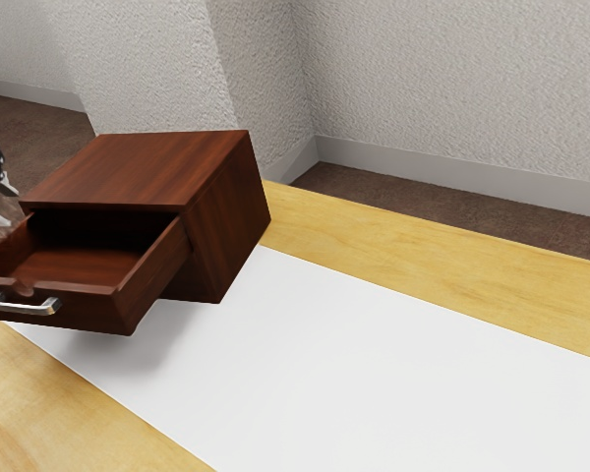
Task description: Pull the drawer handle with one arm to open the drawer
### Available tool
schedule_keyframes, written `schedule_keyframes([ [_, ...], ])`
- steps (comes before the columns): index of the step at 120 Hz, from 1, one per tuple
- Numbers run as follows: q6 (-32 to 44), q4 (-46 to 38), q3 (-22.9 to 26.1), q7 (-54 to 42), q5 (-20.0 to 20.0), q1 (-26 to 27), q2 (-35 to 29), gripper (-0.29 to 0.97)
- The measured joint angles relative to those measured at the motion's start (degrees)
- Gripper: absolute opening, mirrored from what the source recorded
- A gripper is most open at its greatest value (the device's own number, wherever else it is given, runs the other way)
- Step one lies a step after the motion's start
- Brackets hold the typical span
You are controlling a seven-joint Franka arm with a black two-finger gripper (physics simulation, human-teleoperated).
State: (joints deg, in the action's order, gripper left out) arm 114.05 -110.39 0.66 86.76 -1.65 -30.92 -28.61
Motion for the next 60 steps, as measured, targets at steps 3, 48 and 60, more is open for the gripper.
schedule_keyframes([
  [3,-4.01,6.21,-0.18,-0.01,0.39,2.02,2.25,0.33],
  [48,-31.65,16.8,1.67,2.25,3.93,22.78,12.91,0.62],
  [60,-33.13,15.13,1.02,2.82,4.03,21.03,12.97,0.64],
])
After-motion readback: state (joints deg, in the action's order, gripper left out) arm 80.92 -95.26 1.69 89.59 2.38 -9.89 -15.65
